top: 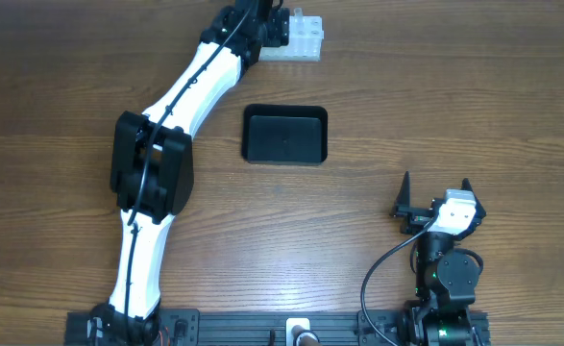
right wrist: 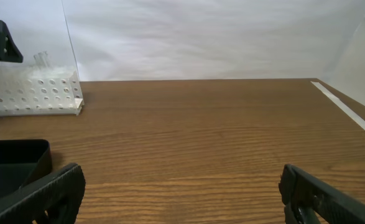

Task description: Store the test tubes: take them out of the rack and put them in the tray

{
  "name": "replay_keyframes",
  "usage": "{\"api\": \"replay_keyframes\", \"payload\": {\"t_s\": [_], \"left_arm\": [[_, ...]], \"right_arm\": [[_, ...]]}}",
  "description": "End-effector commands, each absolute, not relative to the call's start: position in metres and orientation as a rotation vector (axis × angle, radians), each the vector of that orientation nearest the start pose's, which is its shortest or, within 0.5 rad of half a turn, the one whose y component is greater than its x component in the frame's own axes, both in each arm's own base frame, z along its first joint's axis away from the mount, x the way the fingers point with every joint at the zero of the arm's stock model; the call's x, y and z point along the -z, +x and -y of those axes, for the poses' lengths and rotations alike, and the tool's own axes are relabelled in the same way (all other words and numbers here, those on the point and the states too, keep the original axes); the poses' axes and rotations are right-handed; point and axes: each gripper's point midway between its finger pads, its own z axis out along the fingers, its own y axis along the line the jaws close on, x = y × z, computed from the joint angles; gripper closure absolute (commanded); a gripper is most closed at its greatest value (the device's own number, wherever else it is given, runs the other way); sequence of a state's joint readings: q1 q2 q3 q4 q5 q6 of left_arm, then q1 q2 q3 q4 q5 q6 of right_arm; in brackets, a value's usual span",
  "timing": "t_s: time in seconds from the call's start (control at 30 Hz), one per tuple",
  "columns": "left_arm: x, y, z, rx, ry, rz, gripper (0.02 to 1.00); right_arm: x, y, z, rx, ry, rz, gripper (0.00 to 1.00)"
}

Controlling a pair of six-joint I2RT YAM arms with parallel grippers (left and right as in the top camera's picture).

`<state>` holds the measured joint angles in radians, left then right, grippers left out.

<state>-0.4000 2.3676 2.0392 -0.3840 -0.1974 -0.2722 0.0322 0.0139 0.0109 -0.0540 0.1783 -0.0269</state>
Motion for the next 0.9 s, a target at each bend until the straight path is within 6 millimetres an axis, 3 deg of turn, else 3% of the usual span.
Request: {"api": "replay_keyframes", "payload": {"t_s": [0.03,0.27,0.9], "left_arm": [[-0.1141,0.6116,0.2145,0.107,0.039,-2.264,0.294],[-0.1142,0.6116,0.2145,0.107,0.039,-2.264,0.360],[-0.1136,0.6111,0.2143,0.106,0.039,-2.267,0.724]], "right_arm": [[-0.1610,0.2446,0.0229,0.138,0.091,-1.627,0.007],[-0.1610,0.2446,0.0229,0.138,0.091,-1.627,0.007],[-0.1610,0.2446,0.0229,0.138,0.091,-1.627,0.009]]}}
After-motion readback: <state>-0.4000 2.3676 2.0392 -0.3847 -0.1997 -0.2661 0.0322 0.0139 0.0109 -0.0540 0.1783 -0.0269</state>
